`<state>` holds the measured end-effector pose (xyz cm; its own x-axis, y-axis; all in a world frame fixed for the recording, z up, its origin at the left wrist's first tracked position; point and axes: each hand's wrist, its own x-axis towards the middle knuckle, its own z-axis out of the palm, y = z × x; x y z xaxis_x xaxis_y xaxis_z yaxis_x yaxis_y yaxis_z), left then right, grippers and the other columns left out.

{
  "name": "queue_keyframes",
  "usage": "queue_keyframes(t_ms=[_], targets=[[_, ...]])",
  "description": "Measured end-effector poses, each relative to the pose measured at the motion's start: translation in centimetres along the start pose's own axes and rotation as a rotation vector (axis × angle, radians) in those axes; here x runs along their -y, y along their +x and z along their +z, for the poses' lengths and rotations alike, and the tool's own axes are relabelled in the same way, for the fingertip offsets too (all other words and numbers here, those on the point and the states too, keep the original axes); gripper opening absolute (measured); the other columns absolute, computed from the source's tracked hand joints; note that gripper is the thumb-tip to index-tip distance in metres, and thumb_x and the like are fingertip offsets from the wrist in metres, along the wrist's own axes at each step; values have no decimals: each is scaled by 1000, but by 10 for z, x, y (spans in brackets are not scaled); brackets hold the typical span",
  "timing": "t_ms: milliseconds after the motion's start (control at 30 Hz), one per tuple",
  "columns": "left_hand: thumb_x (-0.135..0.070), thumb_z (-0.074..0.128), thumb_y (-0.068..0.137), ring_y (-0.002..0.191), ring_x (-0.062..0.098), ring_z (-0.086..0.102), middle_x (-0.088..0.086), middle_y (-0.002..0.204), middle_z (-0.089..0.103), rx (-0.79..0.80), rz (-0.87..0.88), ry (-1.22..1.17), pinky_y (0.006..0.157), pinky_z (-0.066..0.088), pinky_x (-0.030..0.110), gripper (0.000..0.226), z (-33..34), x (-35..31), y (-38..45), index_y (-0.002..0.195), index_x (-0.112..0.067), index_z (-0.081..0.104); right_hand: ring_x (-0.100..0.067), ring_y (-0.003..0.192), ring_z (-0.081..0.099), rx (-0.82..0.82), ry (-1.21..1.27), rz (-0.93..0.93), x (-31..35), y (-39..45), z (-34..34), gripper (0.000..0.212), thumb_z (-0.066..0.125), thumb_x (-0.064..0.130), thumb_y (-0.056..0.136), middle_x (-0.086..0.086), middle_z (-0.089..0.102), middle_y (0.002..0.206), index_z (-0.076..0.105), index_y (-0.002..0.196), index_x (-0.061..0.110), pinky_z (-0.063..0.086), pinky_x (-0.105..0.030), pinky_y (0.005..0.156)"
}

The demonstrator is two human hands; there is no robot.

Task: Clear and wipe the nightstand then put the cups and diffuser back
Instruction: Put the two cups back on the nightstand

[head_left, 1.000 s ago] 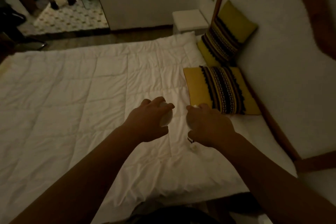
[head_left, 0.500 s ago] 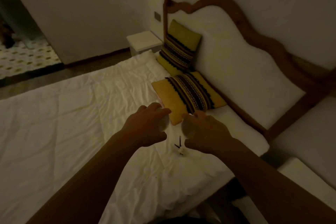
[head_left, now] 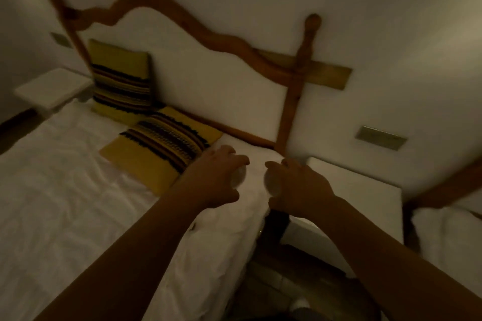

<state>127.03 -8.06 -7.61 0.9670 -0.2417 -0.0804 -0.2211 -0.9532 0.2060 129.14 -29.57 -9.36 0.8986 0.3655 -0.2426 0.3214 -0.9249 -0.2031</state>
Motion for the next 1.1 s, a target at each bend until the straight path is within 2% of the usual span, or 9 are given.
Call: queue_keyframes(t_ms=[167,267,467,567,800,967,1100], targets=[[-46,72,68,119,24,40,-5,136,33,40,152,14,78,42,33,73,20,-64,71,130,-48,34,-28,113,51,-66,31,166,-85,-17,-4,82,69,57,66,1,39,135,26,134,41,48,-39,78],[-46,76,68,121,24,41,-4,137,34,81,193,-20,84,47,36,73,33,-104,110,131,-45,38,-27,113,51,-97,41,250,-136,-24,-3,83,70,56,65,2,41,135,29,136,40,49,-39,76],[-37,79,68,125,25,37,-1,139,33,135,241,-61,92,48,40,76,57,-178,175,133,-43,40,-29,116,49,-99,61,342,-227,-28,-7,90,71,56,65,0,38,139,24,140,40,52,-45,84],[-33,80,69,125,27,35,1,140,30,162,252,-74,93,49,42,77,67,-205,198,134,-41,40,-29,115,49,-99,82,371,-262,-25,-4,90,72,55,65,0,38,139,24,140,40,52,-41,80],[-34,80,70,128,27,32,3,141,27,218,273,-110,95,49,44,76,103,-221,247,134,-44,40,-28,114,49,-77,107,436,-311,1,8,90,74,53,65,-1,38,140,24,140,40,51,-39,77],[-30,79,68,124,27,33,2,137,29,252,314,-64,87,50,42,76,135,-219,301,131,-45,38,-29,115,48,-45,130,508,-338,46,22,90,74,51,65,0,37,140,23,139,41,46,-36,71],[-31,79,68,126,29,32,4,140,29,264,361,-44,86,50,41,75,166,-211,348,130,-43,39,-32,114,49,-59,160,547,-358,86,43,89,75,48,65,-4,38,140,24,137,39,53,-42,76]])
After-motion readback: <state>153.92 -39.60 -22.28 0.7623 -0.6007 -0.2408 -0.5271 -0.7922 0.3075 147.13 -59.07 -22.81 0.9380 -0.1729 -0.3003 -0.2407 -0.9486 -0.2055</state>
